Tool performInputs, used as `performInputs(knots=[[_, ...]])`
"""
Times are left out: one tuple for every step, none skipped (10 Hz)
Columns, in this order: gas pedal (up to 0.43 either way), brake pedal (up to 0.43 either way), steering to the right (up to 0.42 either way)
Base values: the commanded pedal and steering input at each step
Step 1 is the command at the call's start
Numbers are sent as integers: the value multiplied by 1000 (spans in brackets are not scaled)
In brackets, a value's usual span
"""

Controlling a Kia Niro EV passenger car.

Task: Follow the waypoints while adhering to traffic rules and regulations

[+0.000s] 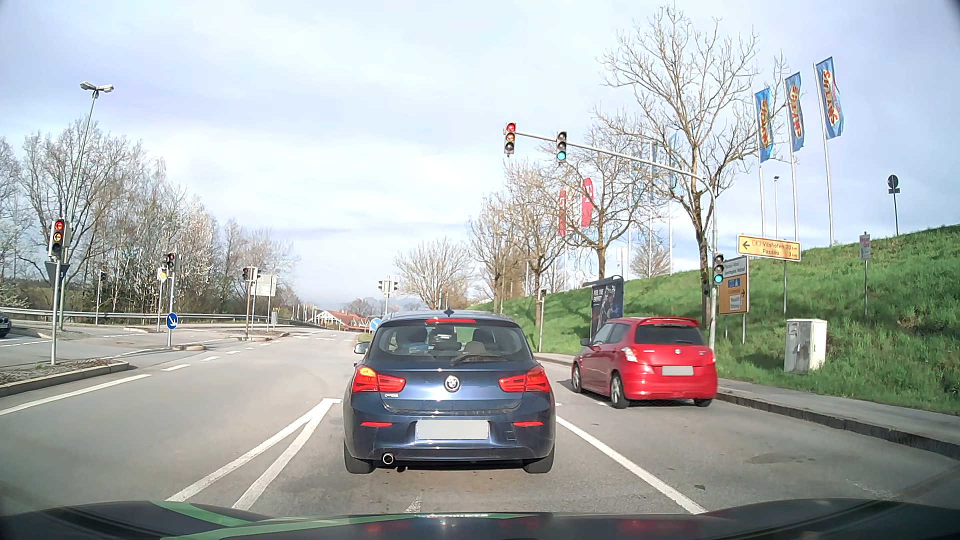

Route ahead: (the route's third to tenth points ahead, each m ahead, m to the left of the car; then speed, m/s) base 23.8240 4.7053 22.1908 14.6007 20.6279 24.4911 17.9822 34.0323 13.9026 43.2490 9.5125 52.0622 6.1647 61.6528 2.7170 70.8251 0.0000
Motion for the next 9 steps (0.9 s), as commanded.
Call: performInputs(knots=[[0,409,-75],[0,409,-75],[0,409,-75],[0,409,-76],[0,409,-75],[0,409,-75],[0,409,-75],[0,409,-76],[0,409,-75]])
